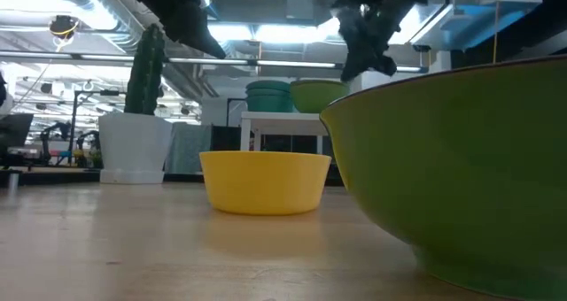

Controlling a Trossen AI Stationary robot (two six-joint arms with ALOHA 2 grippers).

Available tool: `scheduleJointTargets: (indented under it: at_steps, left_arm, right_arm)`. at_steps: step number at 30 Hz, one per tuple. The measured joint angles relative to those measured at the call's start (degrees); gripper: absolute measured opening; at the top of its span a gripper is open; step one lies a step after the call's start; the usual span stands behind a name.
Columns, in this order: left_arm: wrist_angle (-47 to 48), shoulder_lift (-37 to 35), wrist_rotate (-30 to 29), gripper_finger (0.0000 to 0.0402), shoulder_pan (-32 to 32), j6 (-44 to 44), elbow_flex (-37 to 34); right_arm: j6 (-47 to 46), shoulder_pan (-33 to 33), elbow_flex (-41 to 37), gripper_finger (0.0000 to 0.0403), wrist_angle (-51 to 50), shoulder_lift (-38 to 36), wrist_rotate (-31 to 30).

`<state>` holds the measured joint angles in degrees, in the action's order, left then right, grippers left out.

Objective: Pick & Place Mini bowls
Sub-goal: Adjust the red white stacked bowl on the shelf, then stack the red white bowl on top of the red white bowl on the shelf

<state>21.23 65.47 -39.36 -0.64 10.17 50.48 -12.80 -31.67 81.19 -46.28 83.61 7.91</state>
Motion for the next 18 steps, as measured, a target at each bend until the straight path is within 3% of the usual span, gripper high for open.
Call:
scheduleJointTargets:
  at_steps: [6,9,18]
  left_arm:
    - [0.0,0.0,0.0,0.0067,0.0,0.0,0.0]
    - [0.0,0.0,0.0,0.0064,0.0,0.3,0.0]
    - [0.0,0.0,0.0,0.0063,0.0,-0.2,0.0]
  right_arm:
    - [0.8,7.4,0.0,0.0043,-0.3,-3.0,1.0]
    - [0.0,14.4,-0.3,0.0058,-1.6,-2.6,-0.4]
    - [-9.0,36.6,-10.7,0.0118,10.8,-2.3,-2.0]
